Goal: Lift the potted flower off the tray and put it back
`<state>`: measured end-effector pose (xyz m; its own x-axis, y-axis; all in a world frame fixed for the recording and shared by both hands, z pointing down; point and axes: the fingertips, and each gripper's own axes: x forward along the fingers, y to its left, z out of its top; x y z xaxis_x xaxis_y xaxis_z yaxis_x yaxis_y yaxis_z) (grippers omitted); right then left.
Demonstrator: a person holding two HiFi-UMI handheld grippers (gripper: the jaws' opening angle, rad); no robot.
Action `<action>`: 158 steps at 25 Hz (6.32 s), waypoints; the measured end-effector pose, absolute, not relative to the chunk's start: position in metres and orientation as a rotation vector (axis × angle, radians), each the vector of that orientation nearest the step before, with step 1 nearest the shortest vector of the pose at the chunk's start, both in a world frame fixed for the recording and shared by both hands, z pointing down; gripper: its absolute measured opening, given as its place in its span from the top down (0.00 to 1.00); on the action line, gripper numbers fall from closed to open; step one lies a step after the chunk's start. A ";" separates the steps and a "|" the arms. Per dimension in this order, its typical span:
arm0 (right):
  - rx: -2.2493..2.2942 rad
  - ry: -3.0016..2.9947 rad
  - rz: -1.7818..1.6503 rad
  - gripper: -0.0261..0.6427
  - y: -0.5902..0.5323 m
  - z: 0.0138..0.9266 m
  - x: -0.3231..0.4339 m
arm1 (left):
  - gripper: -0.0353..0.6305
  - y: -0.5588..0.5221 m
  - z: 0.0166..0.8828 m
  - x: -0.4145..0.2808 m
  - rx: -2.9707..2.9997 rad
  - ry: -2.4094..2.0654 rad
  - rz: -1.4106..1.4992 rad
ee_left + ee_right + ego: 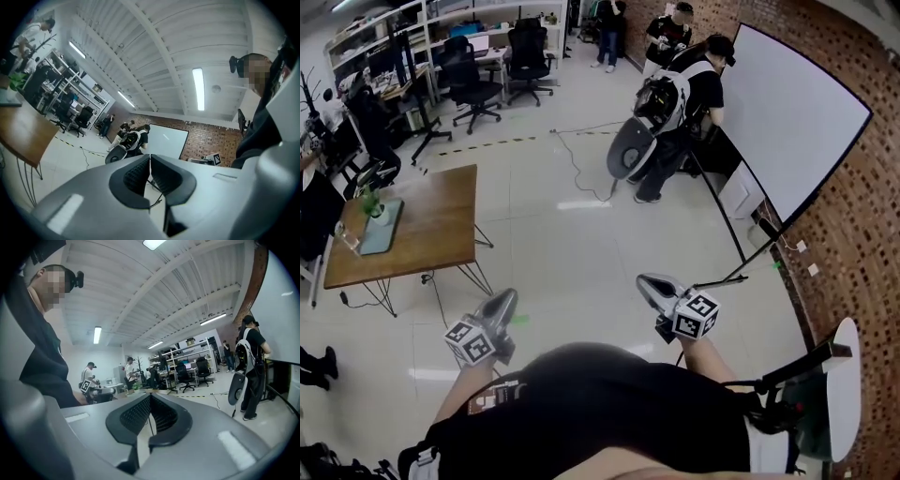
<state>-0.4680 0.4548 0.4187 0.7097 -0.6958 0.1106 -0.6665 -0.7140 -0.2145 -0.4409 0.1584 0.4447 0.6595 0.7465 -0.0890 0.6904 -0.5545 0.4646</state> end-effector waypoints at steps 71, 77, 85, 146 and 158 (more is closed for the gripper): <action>-2.053 2.278 -0.454 0.94 0.102 0.439 0.503 | 0.94 -0.093 0.477 0.248 2.601 -0.210 -0.030; -1.578 2.660 -0.515 0.94 0.002 0.459 0.501 | 0.94 -0.087 0.473 0.190 2.530 -0.751 -0.134; -1.146 2.898 -0.568 0.94 -0.078 0.472 0.382 | 0.94 -0.074 0.461 0.073 2.429 -1.139 -0.220; -1.175 2.927 -0.819 0.94 -0.293 0.579 0.267 | 0.15 -0.533 0.672 0.047 2.511 -1.183 0.547; -1.140 2.855 -0.859 0.94 -0.296 0.620 0.283 | 0.10 -0.614 0.748 0.096 2.493 -1.175 0.558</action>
